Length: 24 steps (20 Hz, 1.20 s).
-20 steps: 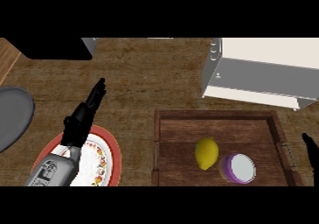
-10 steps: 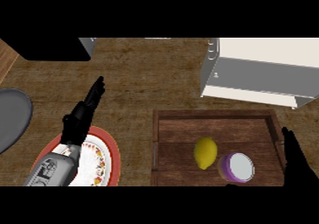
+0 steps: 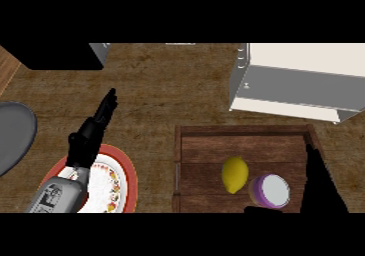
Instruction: Pick the can from the tray and place it in the tiered shelf
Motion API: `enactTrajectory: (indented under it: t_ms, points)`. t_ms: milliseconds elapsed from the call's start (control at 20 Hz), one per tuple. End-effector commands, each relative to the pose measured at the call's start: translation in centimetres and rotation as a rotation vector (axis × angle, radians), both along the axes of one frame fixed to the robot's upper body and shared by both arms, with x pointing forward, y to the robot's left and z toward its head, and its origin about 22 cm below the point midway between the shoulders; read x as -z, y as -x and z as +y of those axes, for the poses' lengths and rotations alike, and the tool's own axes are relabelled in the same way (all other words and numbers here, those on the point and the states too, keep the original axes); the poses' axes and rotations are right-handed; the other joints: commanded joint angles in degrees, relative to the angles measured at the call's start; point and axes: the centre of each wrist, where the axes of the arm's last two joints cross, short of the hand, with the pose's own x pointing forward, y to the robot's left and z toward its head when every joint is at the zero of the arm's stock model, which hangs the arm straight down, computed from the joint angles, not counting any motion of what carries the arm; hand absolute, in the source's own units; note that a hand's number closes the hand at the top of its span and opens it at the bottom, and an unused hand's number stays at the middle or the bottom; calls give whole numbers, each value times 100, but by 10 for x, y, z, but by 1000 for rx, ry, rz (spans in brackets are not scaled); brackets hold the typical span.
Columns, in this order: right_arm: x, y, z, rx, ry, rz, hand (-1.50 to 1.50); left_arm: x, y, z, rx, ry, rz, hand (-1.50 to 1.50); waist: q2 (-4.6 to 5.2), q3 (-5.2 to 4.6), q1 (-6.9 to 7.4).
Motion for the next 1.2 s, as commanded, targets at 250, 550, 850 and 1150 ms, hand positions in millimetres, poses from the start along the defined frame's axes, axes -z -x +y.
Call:
enactTrajectory:
  t_ms: [250, 550, 850, 1150]
  points:
    - [5, -7, 14, 136, -4, 167, -150, 4, 3, -18, -14, 25, -6, 0, -2, 7, -37]
    - [34, -6, 16, 142, 22, 194, -150, -9, -9, -3, -14, 1, 5, 0, 1, 11, -48]
    - [10, -14, -2, 158, -1, 175, -150, -5, 10, 23, 7, 8, -7, 0, -7, 8, 0]
    - [40, -15, -4, 127, -13, 219, -150, 7, 10, 6, 1, 14, 8, 0, -7, 11, -18]
